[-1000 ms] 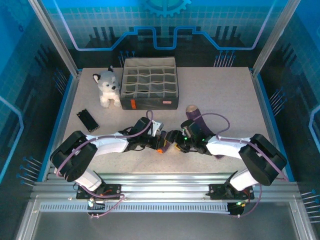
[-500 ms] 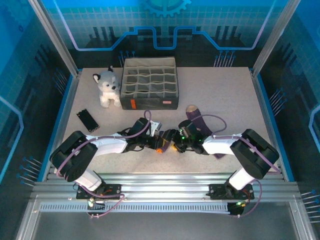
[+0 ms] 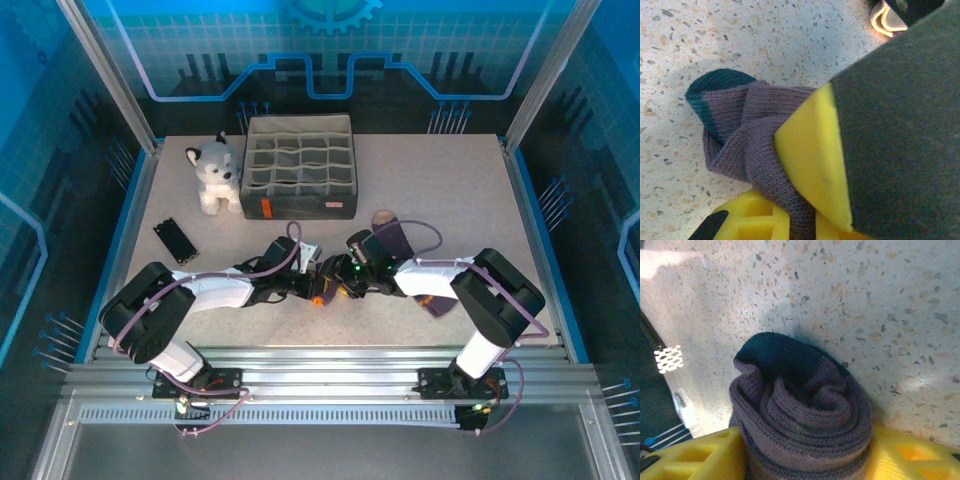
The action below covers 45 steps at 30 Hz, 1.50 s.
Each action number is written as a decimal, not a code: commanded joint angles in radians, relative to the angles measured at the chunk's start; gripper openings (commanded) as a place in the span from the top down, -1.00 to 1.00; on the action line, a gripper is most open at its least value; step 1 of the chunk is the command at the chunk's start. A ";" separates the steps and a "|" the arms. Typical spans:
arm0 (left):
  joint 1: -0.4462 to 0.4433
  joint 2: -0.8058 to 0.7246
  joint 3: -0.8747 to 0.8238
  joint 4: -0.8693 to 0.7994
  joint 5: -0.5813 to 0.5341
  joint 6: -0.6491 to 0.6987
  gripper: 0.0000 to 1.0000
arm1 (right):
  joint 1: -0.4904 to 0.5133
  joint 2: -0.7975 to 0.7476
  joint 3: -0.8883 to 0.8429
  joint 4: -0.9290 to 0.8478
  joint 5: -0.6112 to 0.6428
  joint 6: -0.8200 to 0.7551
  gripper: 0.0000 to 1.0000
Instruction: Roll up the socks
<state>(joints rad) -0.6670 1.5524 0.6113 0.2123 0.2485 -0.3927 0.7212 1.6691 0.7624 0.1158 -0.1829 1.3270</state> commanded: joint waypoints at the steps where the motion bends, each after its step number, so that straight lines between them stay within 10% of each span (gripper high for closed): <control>1: -0.071 0.024 -0.027 -0.080 0.016 0.084 1.00 | 0.034 0.061 0.078 -0.154 -0.003 -0.068 -0.18; 11: -0.081 -0.024 -0.047 -0.089 -0.017 0.100 0.97 | 0.049 0.107 0.111 -0.218 0.024 -0.130 0.35; 22: -0.079 -0.227 -0.081 -0.135 -0.015 0.157 0.07 | 0.062 0.060 0.073 -0.128 0.083 -0.182 0.98; 45: 0.189 -0.447 0.025 -0.222 0.074 0.048 0.11 | 0.008 -0.264 0.200 -0.151 0.298 -0.662 1.00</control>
<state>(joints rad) -0.5140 1.0859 0.5827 -0.0063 0.2852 -0.3119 0.7647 1.4380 0.9047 -0.0742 0.1040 0.7685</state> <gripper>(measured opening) 0.448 0.217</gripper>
